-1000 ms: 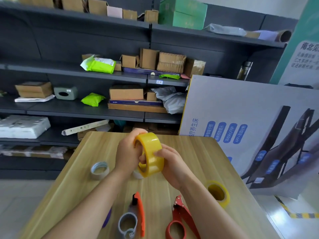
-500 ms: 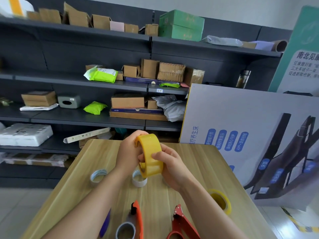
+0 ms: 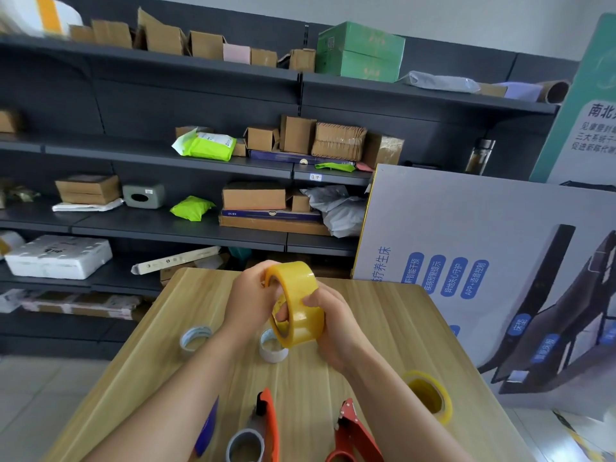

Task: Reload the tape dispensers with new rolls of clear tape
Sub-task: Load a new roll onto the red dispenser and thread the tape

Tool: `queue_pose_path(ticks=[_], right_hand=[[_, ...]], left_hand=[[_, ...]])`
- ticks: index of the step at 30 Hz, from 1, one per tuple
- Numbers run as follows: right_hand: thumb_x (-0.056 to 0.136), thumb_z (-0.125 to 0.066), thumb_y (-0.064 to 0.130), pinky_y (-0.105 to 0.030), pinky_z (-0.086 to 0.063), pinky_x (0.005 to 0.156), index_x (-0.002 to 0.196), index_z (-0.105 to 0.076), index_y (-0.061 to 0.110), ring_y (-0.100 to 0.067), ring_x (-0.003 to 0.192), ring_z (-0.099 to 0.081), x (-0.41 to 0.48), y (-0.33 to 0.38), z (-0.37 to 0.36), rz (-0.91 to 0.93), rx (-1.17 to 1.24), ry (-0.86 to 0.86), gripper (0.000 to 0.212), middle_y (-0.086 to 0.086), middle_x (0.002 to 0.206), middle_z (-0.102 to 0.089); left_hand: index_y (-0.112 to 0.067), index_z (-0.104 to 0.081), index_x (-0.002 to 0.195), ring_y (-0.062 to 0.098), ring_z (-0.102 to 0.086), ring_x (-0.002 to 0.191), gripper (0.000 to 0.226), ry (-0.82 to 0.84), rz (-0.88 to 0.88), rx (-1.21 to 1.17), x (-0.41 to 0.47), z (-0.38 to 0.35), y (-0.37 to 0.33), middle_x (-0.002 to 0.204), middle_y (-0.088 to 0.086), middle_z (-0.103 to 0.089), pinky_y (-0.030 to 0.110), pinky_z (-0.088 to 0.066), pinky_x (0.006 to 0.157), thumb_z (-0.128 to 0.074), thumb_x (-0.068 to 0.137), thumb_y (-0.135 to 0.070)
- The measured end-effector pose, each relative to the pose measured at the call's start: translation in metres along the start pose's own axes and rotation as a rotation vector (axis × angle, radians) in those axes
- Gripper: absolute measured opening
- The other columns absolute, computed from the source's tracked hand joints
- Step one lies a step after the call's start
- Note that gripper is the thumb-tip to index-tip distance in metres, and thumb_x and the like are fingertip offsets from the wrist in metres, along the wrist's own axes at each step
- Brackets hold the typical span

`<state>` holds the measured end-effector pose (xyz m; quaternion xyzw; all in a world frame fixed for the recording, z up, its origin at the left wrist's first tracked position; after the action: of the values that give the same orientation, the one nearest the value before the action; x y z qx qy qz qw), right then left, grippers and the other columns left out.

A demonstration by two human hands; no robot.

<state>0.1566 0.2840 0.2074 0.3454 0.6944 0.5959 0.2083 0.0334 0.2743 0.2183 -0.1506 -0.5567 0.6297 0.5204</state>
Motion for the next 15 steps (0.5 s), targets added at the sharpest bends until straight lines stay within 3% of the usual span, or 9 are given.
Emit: queue_pose_path(ticks=[3,7,10,15], right_hand=[[0.076,-0.048,0.025,-0.036,-0.051,0.071,0.092,-0.064,0.001,-0.028,0.072,-0.062,0.002,-0.005,0.004,-0.066,-0.003,-0.058,0.033,-0.019,0.073,-0.067],[0.077,-0.046,0.030,-0.035,-0.053,0.068,0.086,-0.062,-0.002,-0.027,0.067,-0.062,0.003,-0.012,0.010,-0.159,-0.051,-0.111,0.037,-0.019,0.069,-0.066],[0.068,-0.046,0.026,-0.034,-0.052,0.065,0.085,-0.060,-0.002,-0.026,0.066,-0.061,0.002,-0.010,0.010,-0.121,-0.054,-0.117,0.037,-0.018,0.069,-0.064],[0.060,-0.050,0.025,-0.041,-0.048,0.073,0.090,-0.059,0.000,-0.030,0.072,-0.059,0.003,-0.004,0.009,0.005,-0.058,-0.083,0.039,-0.021,0.073,-0.063]], left_hand=[[-0.041,-0.065,0.087,0.004,-0.065,0.083,0.028,-0.033,-0.133,0.067,-0.005,0.002,-0.015,0.085,-0.018,-0.069,0.023,-0.051,0.073,-0.059,0.080,-0.014],[-0.019,-0.071,0.110,0.007,-0.060,0.098,0.034,-0.045,-0.291,0.162,-0.011,-0.004,-0.034,0.105,-0.013,-0.064,0.011,-0.043,0.084,-0.056,0.081,-0.011],[-0.019,-0.070,0.111,0.007,-0.060,0.096,0.032,-0.042,-0.203,0.108,-0.007,-0.004,-0.029,0.101,-0.012,-0.065,0.012,-0.044,0.081,-0.062,0.084,-0.004],[-0.026,-0.069,0.096,0.004,-0.063,0.084,0.016,-0.031,-0.029,0.026,0.000,0.000,-0.015,0.084,-0.013,-0.069,0.016,-0.045,0.066,-0.065,0.086,-0.013]])
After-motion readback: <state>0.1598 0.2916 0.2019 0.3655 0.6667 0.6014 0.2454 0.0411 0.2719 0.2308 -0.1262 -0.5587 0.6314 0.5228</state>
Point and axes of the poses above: each hand's wrist, its own x-axis towards the middle knuckle, its own z-axis out of the back of the hand, y = z × x, the point moved 9 cm from there along x, towards the middle knuckle
